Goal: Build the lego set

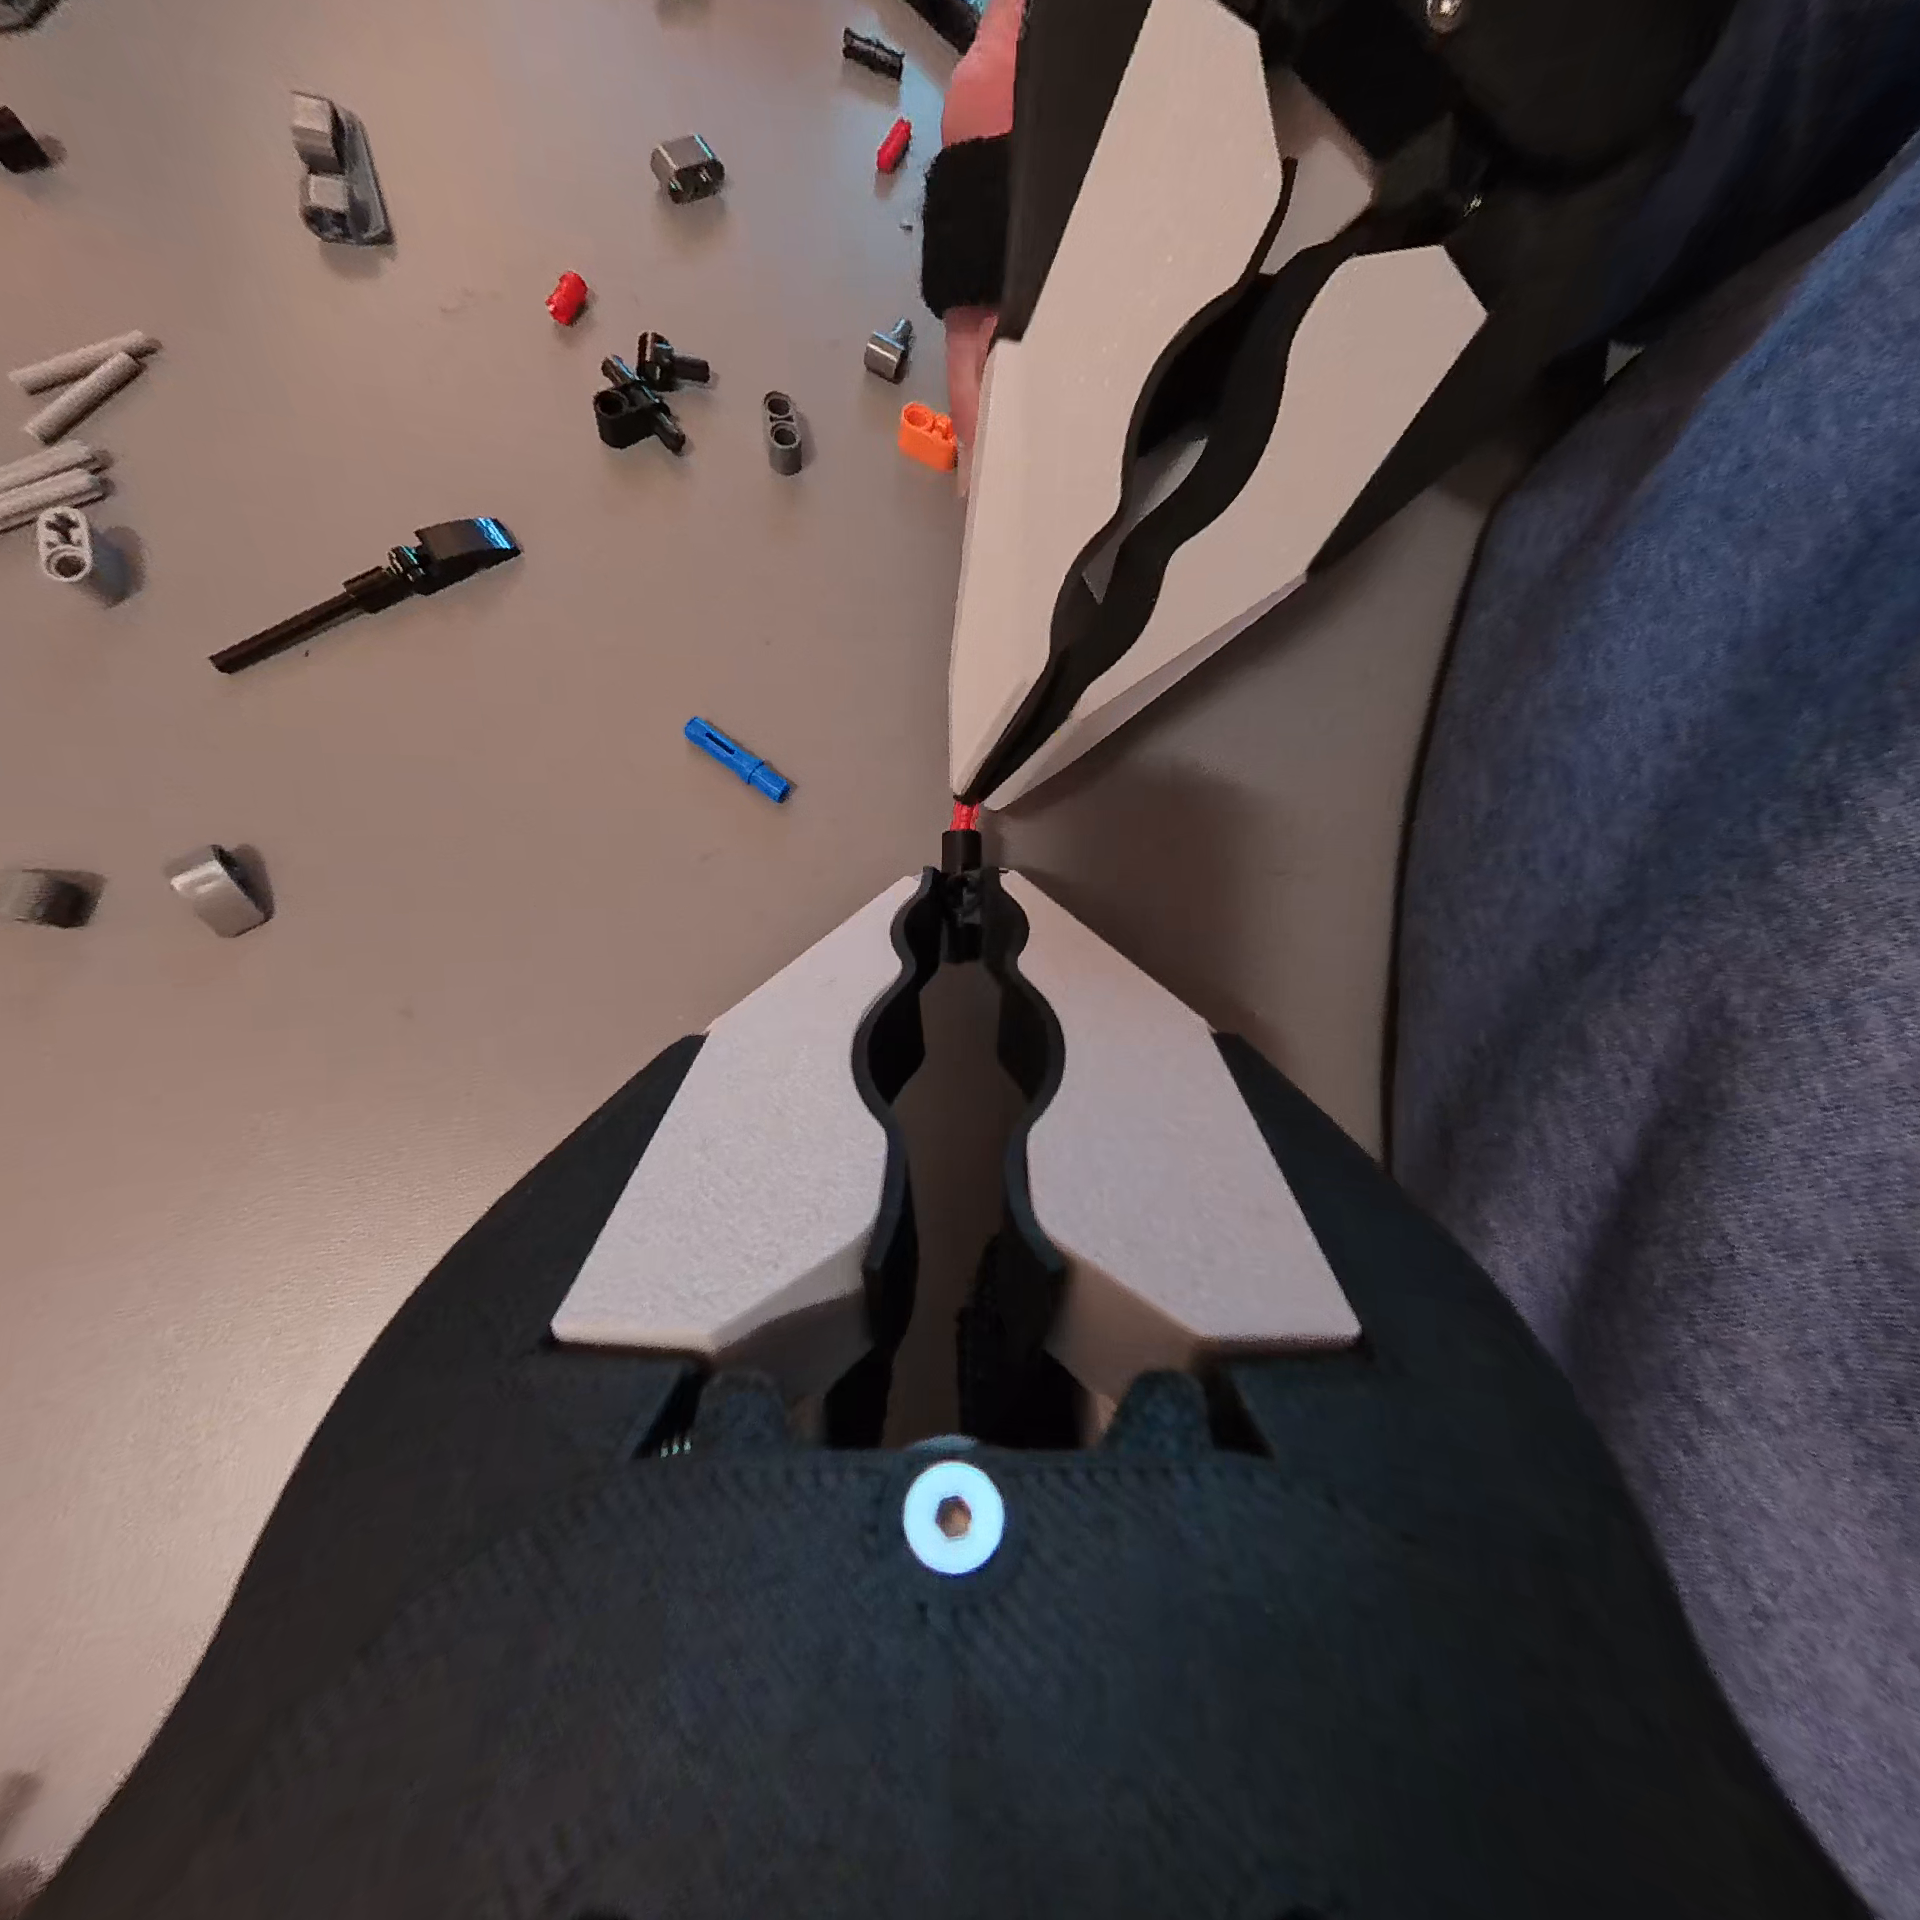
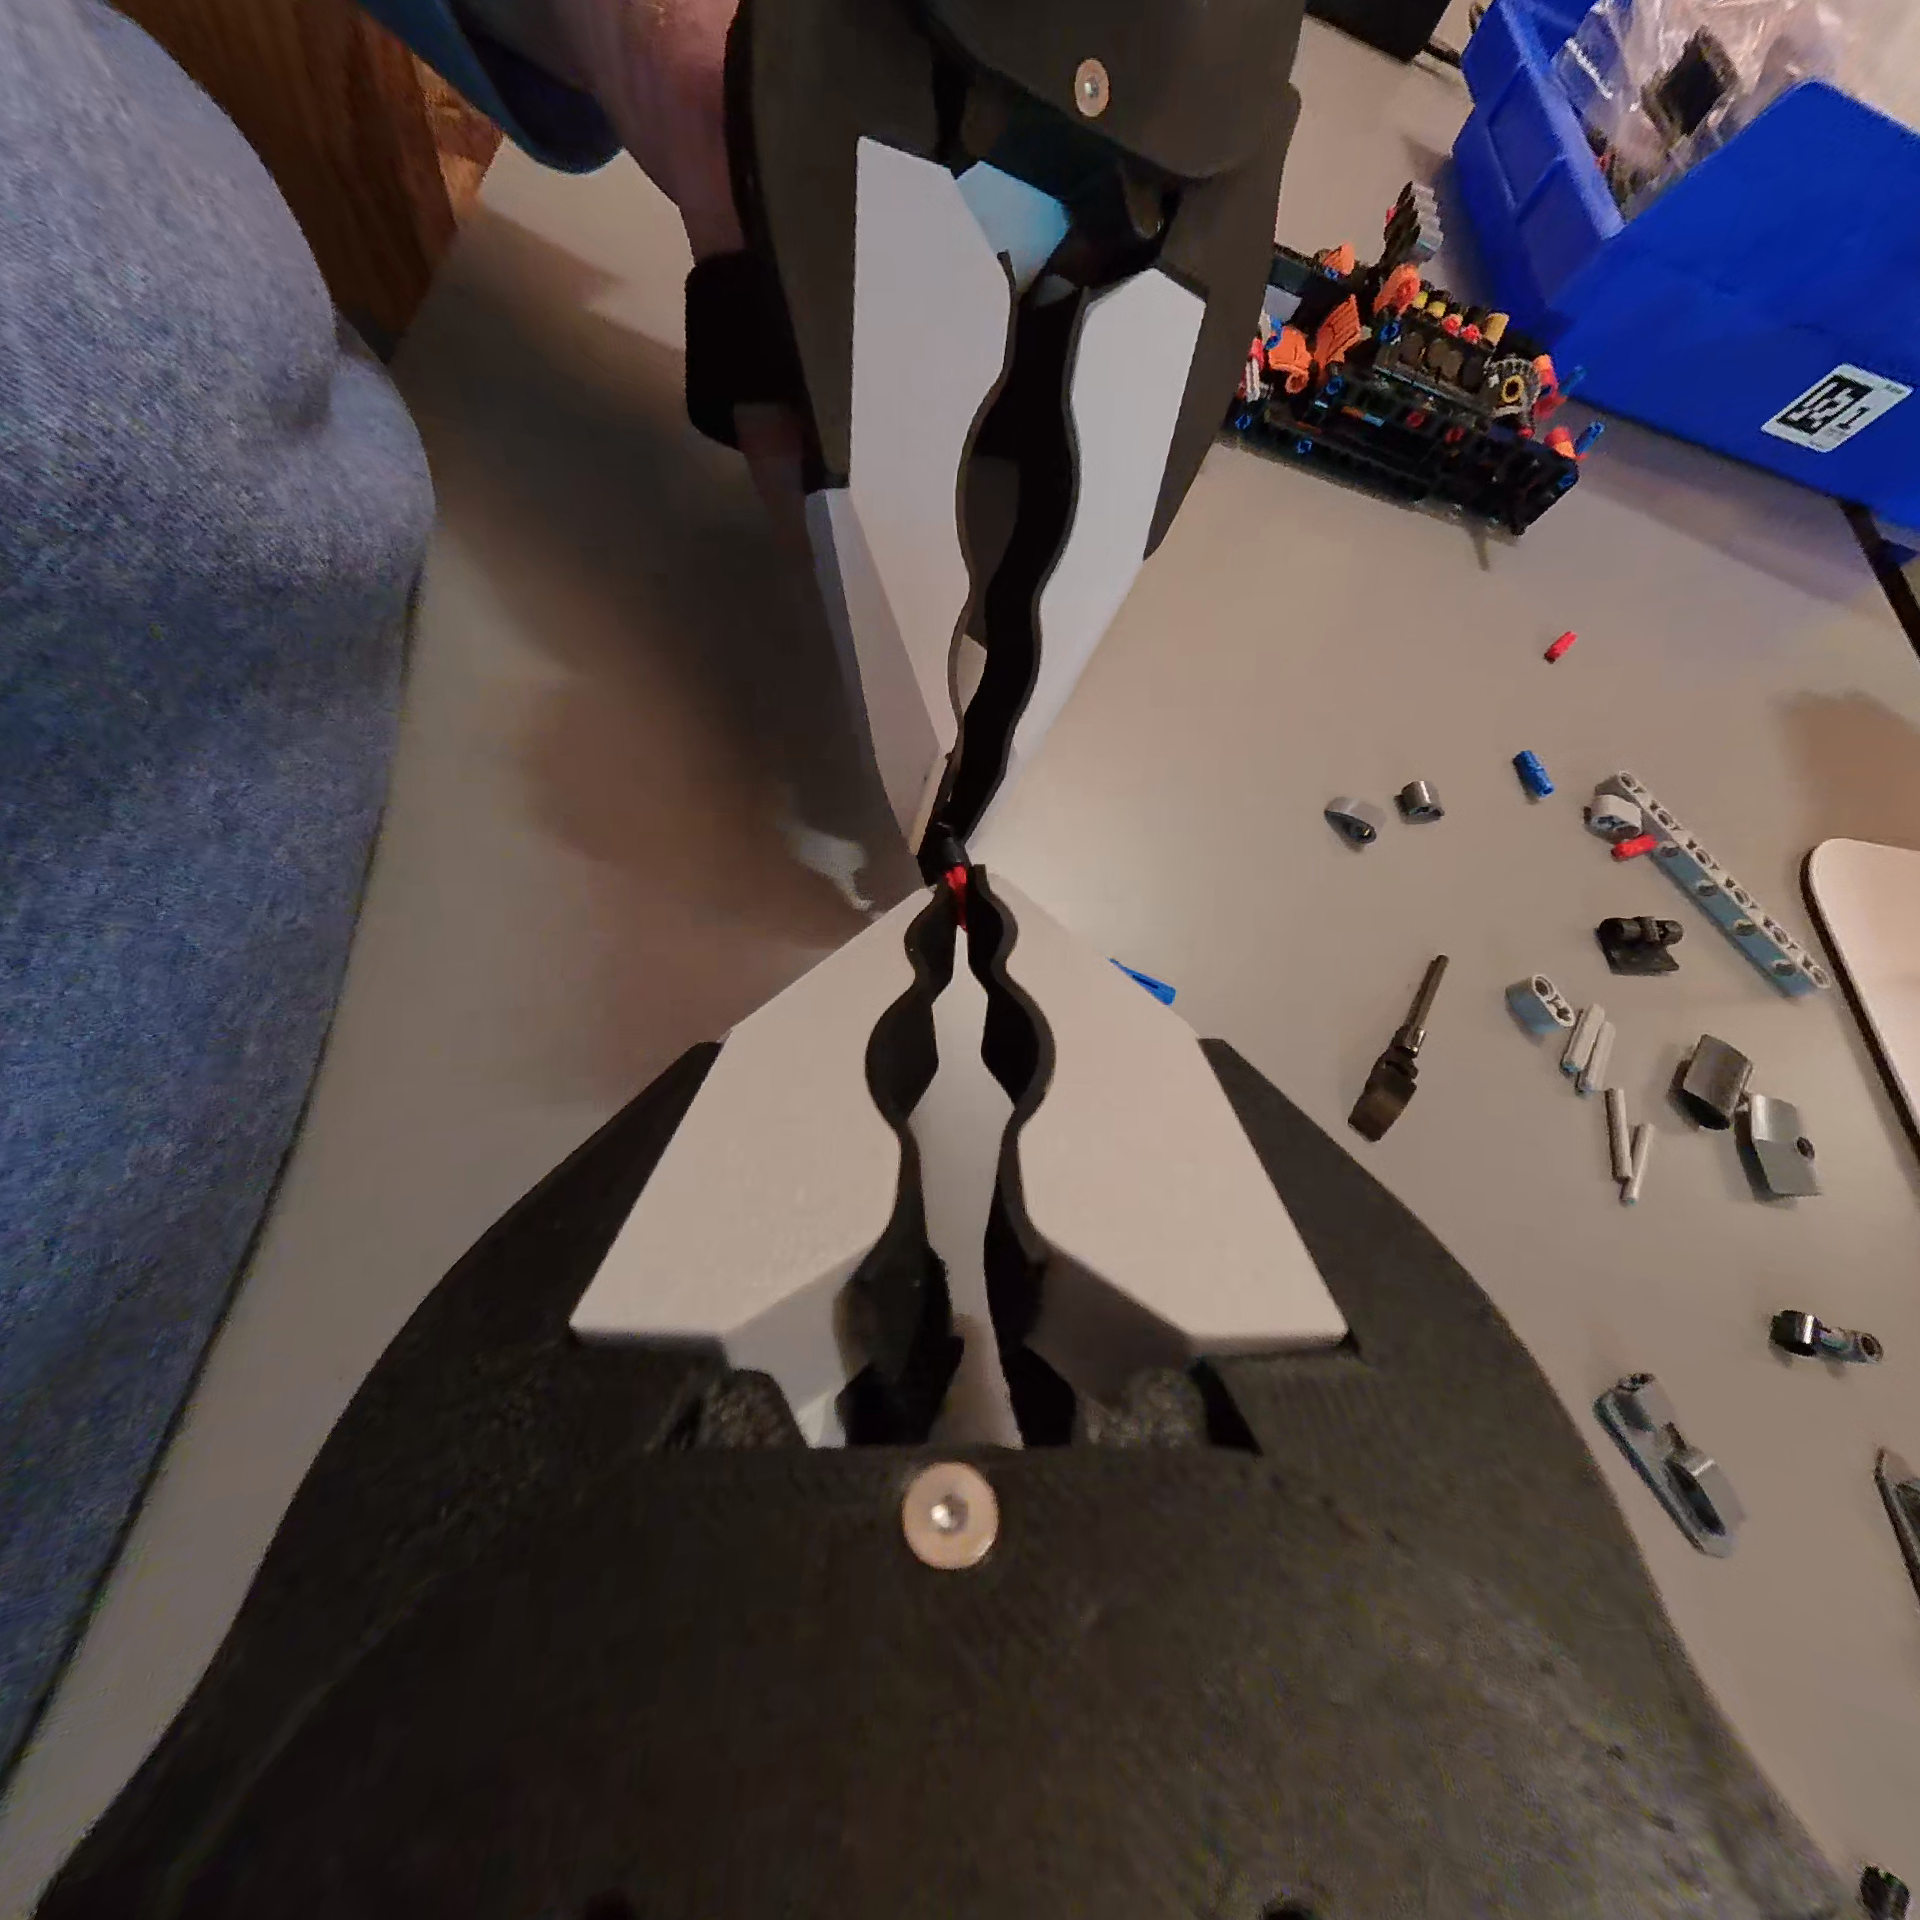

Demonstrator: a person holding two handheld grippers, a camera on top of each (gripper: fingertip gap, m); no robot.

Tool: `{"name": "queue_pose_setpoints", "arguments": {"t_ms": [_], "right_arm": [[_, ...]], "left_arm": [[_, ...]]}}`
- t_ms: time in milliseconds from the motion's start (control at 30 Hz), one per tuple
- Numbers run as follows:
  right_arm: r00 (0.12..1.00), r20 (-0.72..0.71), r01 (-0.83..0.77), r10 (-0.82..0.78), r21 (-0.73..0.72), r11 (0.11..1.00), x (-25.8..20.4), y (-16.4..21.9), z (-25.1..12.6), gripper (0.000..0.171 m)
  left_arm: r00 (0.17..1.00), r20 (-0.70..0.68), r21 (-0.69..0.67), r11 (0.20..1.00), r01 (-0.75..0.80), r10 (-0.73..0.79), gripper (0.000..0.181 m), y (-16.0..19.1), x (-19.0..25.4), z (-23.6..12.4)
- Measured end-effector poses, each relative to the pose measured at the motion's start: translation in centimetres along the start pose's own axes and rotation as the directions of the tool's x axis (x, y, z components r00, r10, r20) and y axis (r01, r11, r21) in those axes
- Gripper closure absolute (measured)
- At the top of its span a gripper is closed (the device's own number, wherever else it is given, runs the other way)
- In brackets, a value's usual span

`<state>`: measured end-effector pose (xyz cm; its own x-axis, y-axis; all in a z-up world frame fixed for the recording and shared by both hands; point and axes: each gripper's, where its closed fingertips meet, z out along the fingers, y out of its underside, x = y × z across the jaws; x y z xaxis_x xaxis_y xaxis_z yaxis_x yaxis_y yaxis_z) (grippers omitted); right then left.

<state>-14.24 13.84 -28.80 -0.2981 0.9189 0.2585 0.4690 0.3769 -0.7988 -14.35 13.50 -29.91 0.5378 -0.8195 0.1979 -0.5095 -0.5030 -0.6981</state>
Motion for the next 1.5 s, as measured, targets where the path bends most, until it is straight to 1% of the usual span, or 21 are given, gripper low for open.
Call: {"name": "queue_pose_setpoints", "arguments": {"t_ms": [167,367,500,600,667,733,833,933,1000,1067,1200,1300,1500], "right_arm": [[1.0,0.027,-0.014,0.014,0.01,1.0,-0.6,0.0,0.0,0.171],[0.997,0.064,-0.047,0.046,0.017,0.999,-0.9,0.2,0.1,0.171],[0.996,0.064,-0.056,0.055,0.015,0.998,-0.6,0.2,0.2,0.171],[0.993,0.098,-0.068,0.067,0.001,0.998,-1.0,0.4,0.4,0.171],[0.989,0.117,-0.096,0.092,0.024,0.995,-1.0,0.1,0.1,0.171],[0.986,0.111,-0.129,0.124,0.035,0.991,-0.7,-0.1,-0.2,0.159],[0.984,0.105,-0.151,0.146,0.046,0.987,0.0,-0.2,-0.7,0.157],[0.981,0.109,-0.163,0.162,0.009,0.987,0.1,0.4,-0.5,0.154],[0.975,0.143,-0.172,0.17,0.002,0.985,-0.3,0.6,-0.3,0.152],[0.965,0.192,-0.184,0.179,0.009,0.983,-0.8,0.3,-0.4,0.152],[0.969,0.191,-0.158,0.157,-0.012,0.987,-0.8,0.5,-0.1,0.166],[0.97,0.195,-0.143,0.144,-0.016,0.99,-1.0,0.7,-0.1,0.168],[0.987,0.129,-0.095,0.099,-0.038,0.995,-1.0,1.0,0.1,0.17]], "left_arm": [[0.999,0.009,-0.006,0.999,-0.04,0.04,0.176,0.1,0.5,0.0],[0.998,0.005,0.033,0.998,-0.058,0.057,0.177,-0.3,0.8,0.1],[0.997,0.047,-0.006,0.998,-0.066,0.066,0.176,0.0,0.4,0.1],[0.997,0.033,-0.022,0.997,-0.071,0.071,0.176,0.3,0.5,0.2],[0.997,0.052,-0.003,0.999,-0.05,0.05,0.176,0.4,0.0,-0.1],[0.999,0.037,0.036,0.999,-0.031,0.029,0.176,-0.1,0.1,-0.6],[0.998,0.038,0.022,0.999,-0.046,0.045,0.176,0.0,0.4,-0.4],[0.998,0.038,0.015,0.998,-0.06,0.059,0.176,0.1,0.5,-0.2],[0.996,0.039,0.012,0.997,-0.075,0.074,0.176,0.0,0.7,-0.2],[0.995,0.037,0.01,0.995,-0.095,0.094,0.176,-0.1,0.8,-0.2],[0.992,0.036,0.013,0.992,-0.122,0.121,0.176,-0.5,1.0,-0.3],[0.99,0.035,-0.005,0.991,-0.136,0.137,0.176,-0.4,1.1,-0.1],[0.991,0.052,-0.004,0.992,-0.127,0.127,0.176,-0.3,0.8,-0.1]]}}
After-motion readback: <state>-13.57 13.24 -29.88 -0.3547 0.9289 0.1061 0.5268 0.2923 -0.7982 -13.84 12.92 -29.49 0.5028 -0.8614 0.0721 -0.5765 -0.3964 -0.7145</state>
